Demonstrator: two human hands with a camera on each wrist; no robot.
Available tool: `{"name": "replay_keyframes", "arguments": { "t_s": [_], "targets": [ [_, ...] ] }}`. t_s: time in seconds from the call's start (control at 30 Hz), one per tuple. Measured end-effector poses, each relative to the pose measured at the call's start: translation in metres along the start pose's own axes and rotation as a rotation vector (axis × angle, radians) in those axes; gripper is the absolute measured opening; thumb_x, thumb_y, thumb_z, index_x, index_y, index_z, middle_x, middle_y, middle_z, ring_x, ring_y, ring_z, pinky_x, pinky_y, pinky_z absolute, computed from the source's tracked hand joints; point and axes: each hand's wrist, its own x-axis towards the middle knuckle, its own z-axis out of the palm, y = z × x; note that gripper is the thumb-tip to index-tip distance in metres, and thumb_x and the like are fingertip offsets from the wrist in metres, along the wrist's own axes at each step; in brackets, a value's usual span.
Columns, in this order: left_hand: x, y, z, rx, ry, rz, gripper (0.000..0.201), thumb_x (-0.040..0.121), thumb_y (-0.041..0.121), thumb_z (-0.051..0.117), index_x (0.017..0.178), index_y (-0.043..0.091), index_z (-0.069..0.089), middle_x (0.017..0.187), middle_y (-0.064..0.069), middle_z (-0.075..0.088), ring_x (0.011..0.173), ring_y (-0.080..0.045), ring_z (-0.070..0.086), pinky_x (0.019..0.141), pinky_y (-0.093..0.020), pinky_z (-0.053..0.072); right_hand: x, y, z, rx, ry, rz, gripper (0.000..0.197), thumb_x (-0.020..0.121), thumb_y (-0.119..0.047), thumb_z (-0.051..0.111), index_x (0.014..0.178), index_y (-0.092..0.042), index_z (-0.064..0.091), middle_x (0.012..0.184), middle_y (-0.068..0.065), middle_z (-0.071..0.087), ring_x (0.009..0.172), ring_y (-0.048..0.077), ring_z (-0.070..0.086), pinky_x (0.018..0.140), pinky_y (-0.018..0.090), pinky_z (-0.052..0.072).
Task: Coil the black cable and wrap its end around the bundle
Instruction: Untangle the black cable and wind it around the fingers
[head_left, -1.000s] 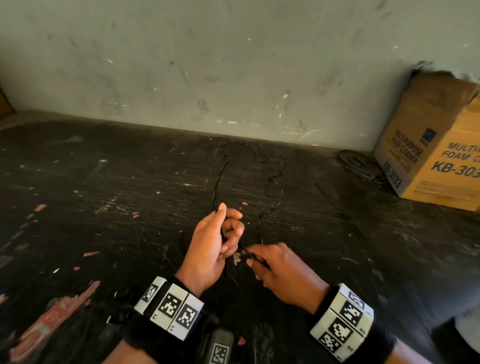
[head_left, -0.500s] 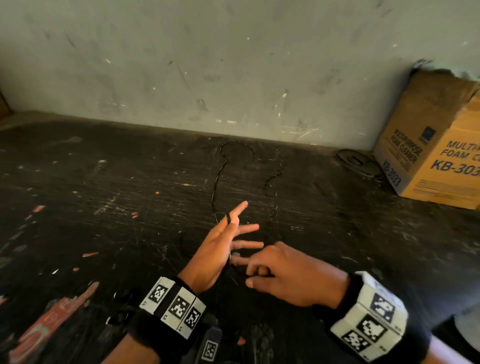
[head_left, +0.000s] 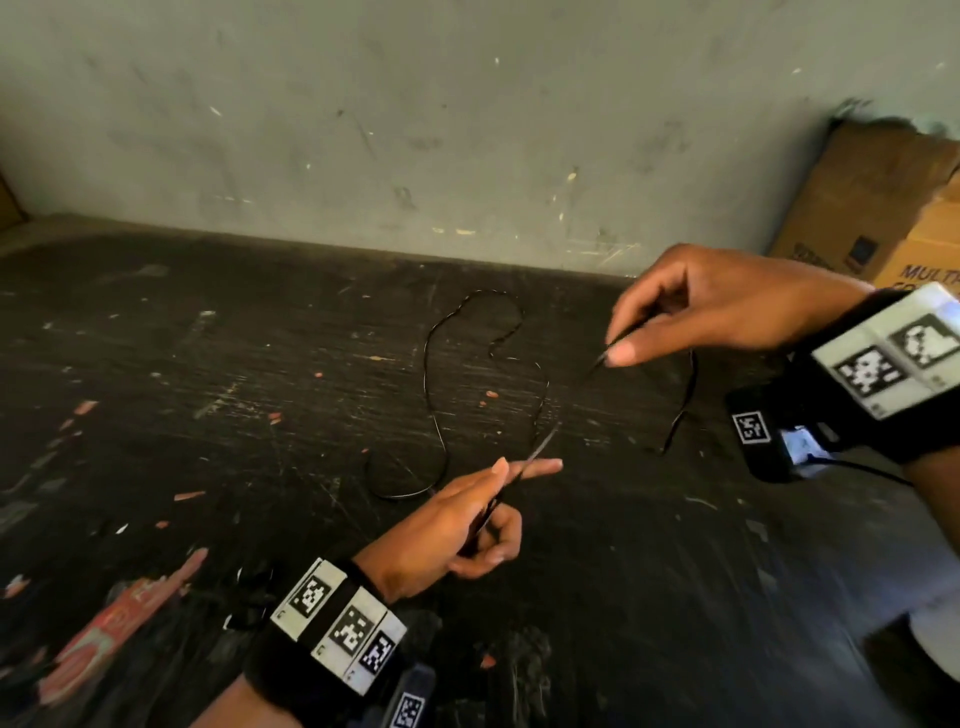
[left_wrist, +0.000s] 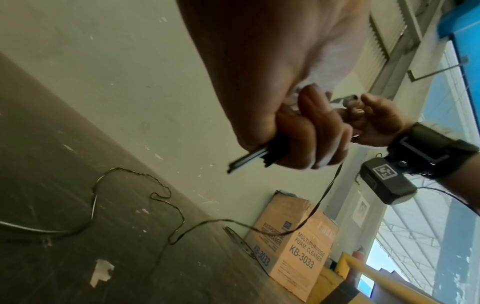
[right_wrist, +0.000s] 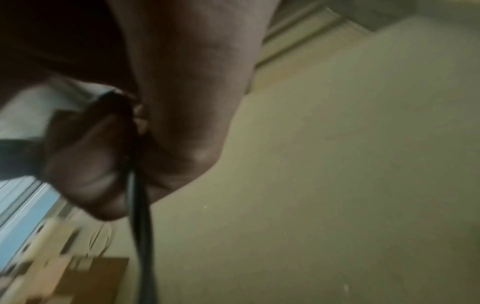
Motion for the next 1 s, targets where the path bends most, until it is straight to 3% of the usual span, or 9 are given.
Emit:
{"name": "replay_keyframes", "arguments": {
  "t_s": [0.07,0.17,0.3,0.43,0.5,0.6,0.8,0.9,1.0],
  "targets": [
    [-0.002,0.003,0.002,0.008,-0.035,-0.003,0.047,0.093,0.055,0.026,0.132,0.045,0.050,0.057,-0.002,0.043,0.045,-0.015,0.024,0.038,-0.020,0.017,0.002,0.011,-0.002,-0.011,0.031,-0.002,0.027,0.074,-0.050,0.070,0.077,-0.024,0.077,0.075,0.020,0.070,0.067,0.035,0.059,0.068,0.031,0.040],
    [-0.003,0.009,0.006,-0.005,-0.092,-0.020,0.050,0.093,0.057,0.024,0.135,0.044,0.047,0.057,-0.002,0.044,0.041,-0.009,0.025,0.038,-0.021,0.015,0.011,0.033,0.010,0.005,0.194,0.001,0.036,0.075,-0.054,0.065,0.077,-0.020,0.075,0.076,0.037,0.061,0.060,0.045,0.050,0.063,0.035,0.034],
    [-0.003,0.021,0.011,-0.117,-0.193,-0.030,0.051,0.090,0.060,0.029,0.141,0.052,0.031,0.072,-0.012,0.059,0.035,-0.006,0.041,0.031,-0.016,0.021,0.018,0.055,0.040,0.030,0.338,0.054,0.033,0.084,-0.041,0.062,0.077,-0.011,0.072,0.057,0.022,0.054,0.044,0.023,0.034,0.043,0.023,0.031],
    [-0.005,0.034,0.014,-0.201,-0.241,-0.047,0.054,0.093,0.046,0.039,0.139,0.062,0.016,0.117,-0.022,0.065,0.056,-0.019,0.070,0.025,-0.015,0.032,0.021,0.075,0.079,-0.023,0.408,0.083,0.029,0.089,-0.036,0.060,0.072,-0.014,0.069,0.058,0.015,0.059,0.046,0.016,0.044,0.047,0.031,0.039],
    [-0.005,0.038,0.014,-0.179,-0.227,-0.042,0.059,0.096,0.036,0.041,0.139,0.062,0.012,0.124,-0.020,0.064,0.060,-0.020,0.072,0.025,-0.015,0.035,0.023,0.083,0.093,-0.016,0.455,0.091,0.030,0.090,-0.035,0.058,0.073,-0.013,0.068,0.057,0.013,0.059,0.047,0.014,0.046,0.048,0.033,0.040],
    [-0.003,0.044,0.012,-0.228,-0.208,-0.012,0.059,0.096,0.034,0.040,0.139,0.063,0.012,0.128,-0.020,0.062,0.066,-0.024,0.073,0.028,-0.019,0.042,0.024,0.086,0.116,0.024,0.509,0.052,0.029,0.093,-0.031,0.055,0.072,-0.014,0.067,0.051,-0.004,0.051,0.045,0.004,0.044,0.048,0.020,0.037],
    [0.011,0.065,-0.001,-0.420,-0.050,0.123,0.058,0.094,0.035,0.035,0.141,0.059,0.011,0.132,-0.017,0.061,0.087,-0.031,0.074,0.047,-0.036,0.060,0.017,0.061,0.188,0.224,0.308,-0.005,0.021,0.096,-0.019,0.046,0.099,-0.019,0.067,0.093,0.006,0.070,0.087,0.013,0.067,0.080,0.036,0.056],
    [0.020,0.068,-0.012,-0.402,0.117,0.158,0.059,0.095,0.036,0.035,0.142,0.058,0.008,0.131,-0.014,0.063,0.095,-0.035,0.071,0.057,-0.041,0.062,0.011,0.027,0.199,0.209,0.110,-0.008,0.022,0.100,-0.018,0.042,0.110,-0.010,0.061,0.077,-0.004,0.060,0.071,0.005,0.060,0.072,0.025,0.054],
    [0.022,0.064,-0.016,-0.255,0.237,0.146,0.058,0.098,0.035,0.034,0.142,0.059,0.006,0.131,-0.011,0.062,0.102,-0.037,0.069,0.067,-0.047,0.061,0.007,0.000,0.194,0.178,0.018,0.014,0.022,0.100,-0.025,0.044,0.098,-0.011,0.060,0.075,0.006,0.063,0.066,0.014,0.062,0.068,0.034,0.055]
  ]
}}
